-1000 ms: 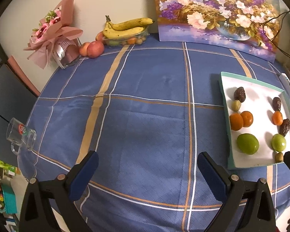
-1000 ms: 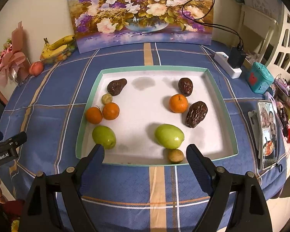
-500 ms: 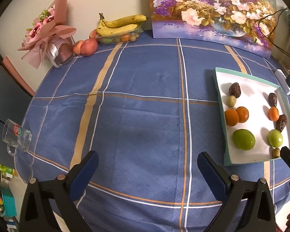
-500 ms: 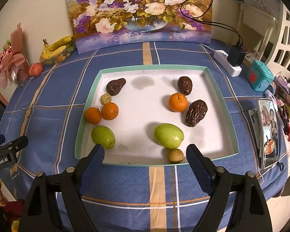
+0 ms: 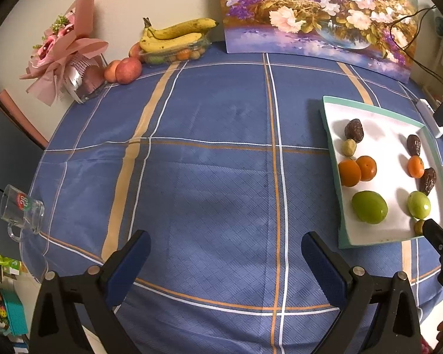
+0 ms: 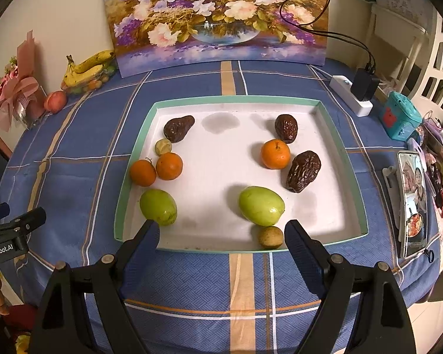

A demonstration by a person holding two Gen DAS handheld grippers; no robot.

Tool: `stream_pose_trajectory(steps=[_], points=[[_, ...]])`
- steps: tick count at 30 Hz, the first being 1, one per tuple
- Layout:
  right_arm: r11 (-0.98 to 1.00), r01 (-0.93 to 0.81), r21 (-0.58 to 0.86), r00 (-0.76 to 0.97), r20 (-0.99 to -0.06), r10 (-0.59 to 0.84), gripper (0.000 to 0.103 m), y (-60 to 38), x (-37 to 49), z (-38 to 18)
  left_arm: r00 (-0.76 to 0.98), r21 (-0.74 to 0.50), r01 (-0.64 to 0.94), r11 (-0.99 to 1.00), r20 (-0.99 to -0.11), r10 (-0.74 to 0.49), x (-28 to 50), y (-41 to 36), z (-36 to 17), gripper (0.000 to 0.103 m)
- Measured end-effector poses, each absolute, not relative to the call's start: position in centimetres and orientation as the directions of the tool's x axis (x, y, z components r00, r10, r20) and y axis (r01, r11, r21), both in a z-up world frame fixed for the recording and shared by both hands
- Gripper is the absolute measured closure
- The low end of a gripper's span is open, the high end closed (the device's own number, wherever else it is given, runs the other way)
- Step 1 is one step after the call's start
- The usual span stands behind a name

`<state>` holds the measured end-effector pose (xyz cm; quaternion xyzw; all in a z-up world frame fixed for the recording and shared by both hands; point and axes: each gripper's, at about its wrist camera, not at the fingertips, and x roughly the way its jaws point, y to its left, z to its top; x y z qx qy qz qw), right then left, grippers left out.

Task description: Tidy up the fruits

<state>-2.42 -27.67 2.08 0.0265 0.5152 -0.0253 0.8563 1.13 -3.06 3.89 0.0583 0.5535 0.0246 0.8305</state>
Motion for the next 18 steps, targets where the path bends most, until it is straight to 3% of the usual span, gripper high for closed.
stream_pose_trajectory(steps=[18], points=[[0.998, 0.061, 0.015, 0.453, -0.892, -0.014, 0.016, -27.38, -2.28, 1.45, 0.378, 0.121, 0.029, 0.992, -0.92, 0.101, 1.14, -3.26, 3.7, 0.0]])
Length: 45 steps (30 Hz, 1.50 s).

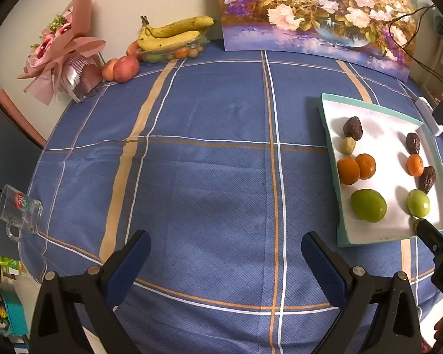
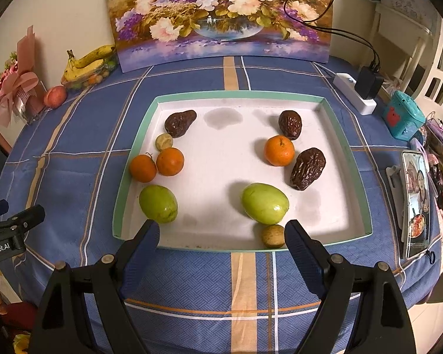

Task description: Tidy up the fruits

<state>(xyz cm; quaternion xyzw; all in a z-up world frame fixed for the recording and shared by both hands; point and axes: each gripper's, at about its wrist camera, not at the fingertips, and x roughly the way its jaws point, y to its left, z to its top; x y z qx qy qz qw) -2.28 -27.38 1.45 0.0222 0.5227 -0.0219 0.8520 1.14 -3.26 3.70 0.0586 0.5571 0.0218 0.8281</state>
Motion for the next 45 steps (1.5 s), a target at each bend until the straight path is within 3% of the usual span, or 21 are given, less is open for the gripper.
stream_pose_trajectory(steps=[45], points=[[0.999, 0.042, 0.01, 0.439, -0.898, -0.009, 0.016, -26.76, -2.06, 0.88, 0.374, 0.109, 0.028, 0.994, -0.923, 0.091, 1.16, -3.1, 3.58, 0.0]])
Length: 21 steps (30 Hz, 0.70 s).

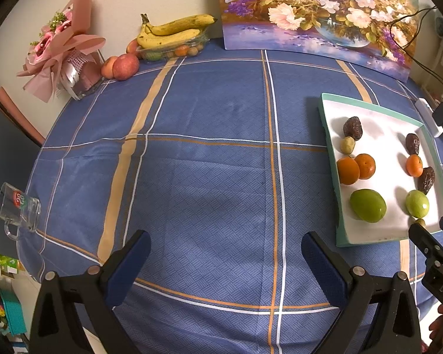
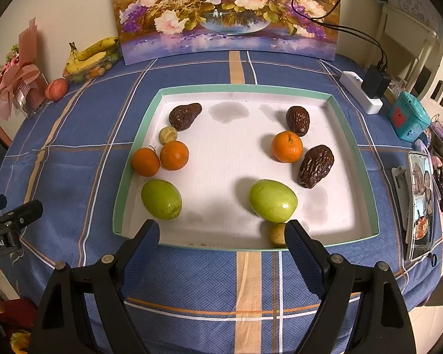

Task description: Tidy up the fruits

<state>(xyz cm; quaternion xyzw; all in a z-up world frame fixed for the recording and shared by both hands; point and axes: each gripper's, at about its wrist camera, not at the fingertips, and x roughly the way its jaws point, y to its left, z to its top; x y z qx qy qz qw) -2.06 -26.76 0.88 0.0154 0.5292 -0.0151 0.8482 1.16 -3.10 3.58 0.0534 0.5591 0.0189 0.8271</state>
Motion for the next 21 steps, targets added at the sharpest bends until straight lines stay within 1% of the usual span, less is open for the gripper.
stream_pose_trajectory(steps=[21], points=[[0.999, 0.039, 0.011, 0.43, -0.903, -0.007, 0.016, -26.86, -2.0, 0.57, 0.371, 0.11, 0.025, 0.994, -0.924, 0.093, 1.23, -2.92, 3.5, 0.0]])
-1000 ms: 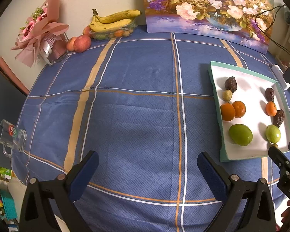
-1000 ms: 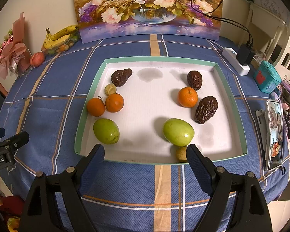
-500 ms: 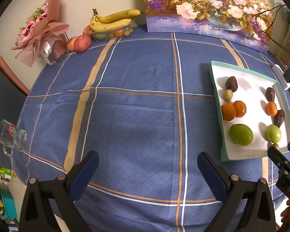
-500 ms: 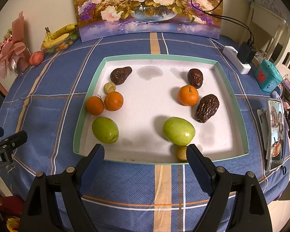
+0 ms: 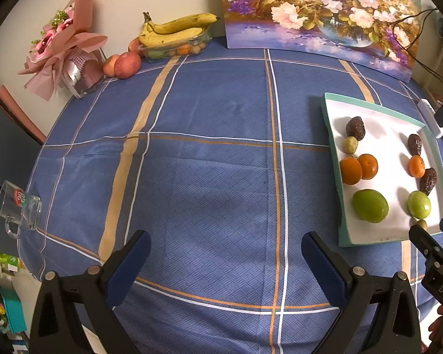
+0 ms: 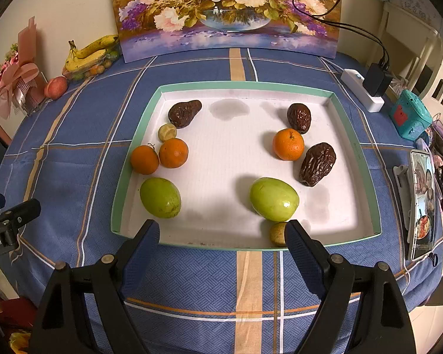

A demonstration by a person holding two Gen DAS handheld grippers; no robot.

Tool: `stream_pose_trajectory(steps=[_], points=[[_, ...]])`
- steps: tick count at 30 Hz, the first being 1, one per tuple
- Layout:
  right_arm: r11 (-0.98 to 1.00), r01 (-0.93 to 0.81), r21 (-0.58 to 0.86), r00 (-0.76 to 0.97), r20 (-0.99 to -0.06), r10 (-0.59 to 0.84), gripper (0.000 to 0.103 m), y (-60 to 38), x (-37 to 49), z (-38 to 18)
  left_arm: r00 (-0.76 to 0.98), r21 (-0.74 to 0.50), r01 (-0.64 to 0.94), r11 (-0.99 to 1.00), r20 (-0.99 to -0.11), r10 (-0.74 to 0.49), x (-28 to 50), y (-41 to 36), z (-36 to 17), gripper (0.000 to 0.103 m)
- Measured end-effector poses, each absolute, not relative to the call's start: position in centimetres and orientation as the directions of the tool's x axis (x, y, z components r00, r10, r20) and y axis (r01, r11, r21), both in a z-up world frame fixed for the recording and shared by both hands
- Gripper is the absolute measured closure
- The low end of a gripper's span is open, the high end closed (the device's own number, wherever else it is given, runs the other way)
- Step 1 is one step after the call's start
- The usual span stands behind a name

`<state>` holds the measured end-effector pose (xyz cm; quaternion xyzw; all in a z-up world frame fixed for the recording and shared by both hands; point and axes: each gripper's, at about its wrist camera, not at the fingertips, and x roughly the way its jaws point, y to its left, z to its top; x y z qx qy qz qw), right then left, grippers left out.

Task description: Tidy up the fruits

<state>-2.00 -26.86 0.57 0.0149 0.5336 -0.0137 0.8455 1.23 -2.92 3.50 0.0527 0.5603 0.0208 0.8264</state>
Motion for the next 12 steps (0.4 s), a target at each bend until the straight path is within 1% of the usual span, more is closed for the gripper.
stream_pose_trajectory(steps=[8, 12], points=[[0.999, 0.039, 0.01, 0.43, -0.903, -0.008, 0.016, -26.86, -2.05, 0.54, 0.363, 0.109, 0.008, 0.994, -0.927, 0.098, 1.23, -2.66, 3.41, 0.0], [0.999, 0.039, 0.01, 0.43, -0.903, -0.007, 0.016, -26.85, -2.0, 0.55, 0.395, 0.095, 0.019, 0.995, -0.915, 0.08, 0.94, -2.94, 4.14, 0.0]])
